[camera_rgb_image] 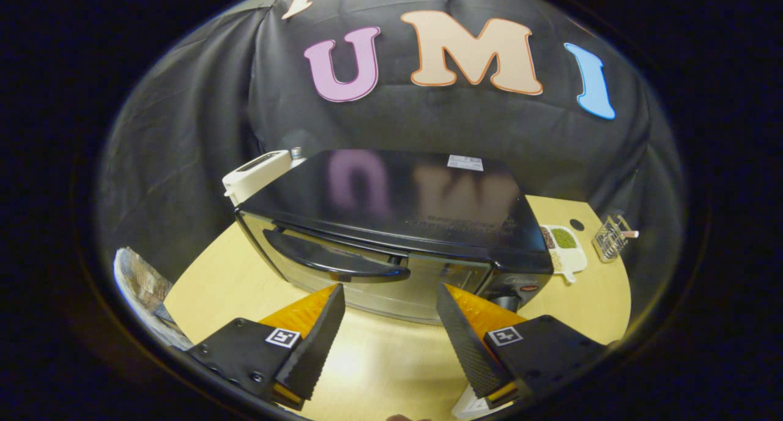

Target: Open the toaster oven, put the food inside, and close the toaster oven door.

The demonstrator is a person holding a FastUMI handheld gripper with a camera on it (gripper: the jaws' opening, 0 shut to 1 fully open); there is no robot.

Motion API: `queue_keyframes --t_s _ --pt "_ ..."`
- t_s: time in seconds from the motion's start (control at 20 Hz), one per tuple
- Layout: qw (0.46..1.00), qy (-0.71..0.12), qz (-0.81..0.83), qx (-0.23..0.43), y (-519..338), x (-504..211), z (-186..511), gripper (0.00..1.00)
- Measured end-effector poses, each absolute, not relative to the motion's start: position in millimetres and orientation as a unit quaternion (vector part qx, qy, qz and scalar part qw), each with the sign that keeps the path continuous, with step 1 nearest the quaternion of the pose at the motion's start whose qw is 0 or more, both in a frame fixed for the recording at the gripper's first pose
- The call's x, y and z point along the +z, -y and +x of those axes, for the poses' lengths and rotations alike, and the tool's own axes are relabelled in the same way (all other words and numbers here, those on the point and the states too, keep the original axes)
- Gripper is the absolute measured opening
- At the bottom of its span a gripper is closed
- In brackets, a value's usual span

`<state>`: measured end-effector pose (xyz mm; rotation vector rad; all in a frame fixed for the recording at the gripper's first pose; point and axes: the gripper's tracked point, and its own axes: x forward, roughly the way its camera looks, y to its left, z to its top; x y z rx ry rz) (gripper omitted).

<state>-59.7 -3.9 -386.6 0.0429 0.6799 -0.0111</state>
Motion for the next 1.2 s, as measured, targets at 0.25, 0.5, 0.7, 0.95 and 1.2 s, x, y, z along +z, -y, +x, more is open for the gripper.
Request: queue_keyframes --t_s 0.25,0.5,0.7,0.95,1.2 --pt "0.955 -0.294 0.025 -0.011 20 -342 -66 0.95" --pt "0.984 -0.174 -0.004 -0.045 80 -202 -35 0.95" --pt "0.994 -0.080 -0.028 -0.067 130 -65 -22 0.95" --pt "0.996 -0.022 -0.012 -0.082 173 12 -44 0.95" --pt "0.994 -0.015 -0.002 -0.108 213 18 -67 0.95"
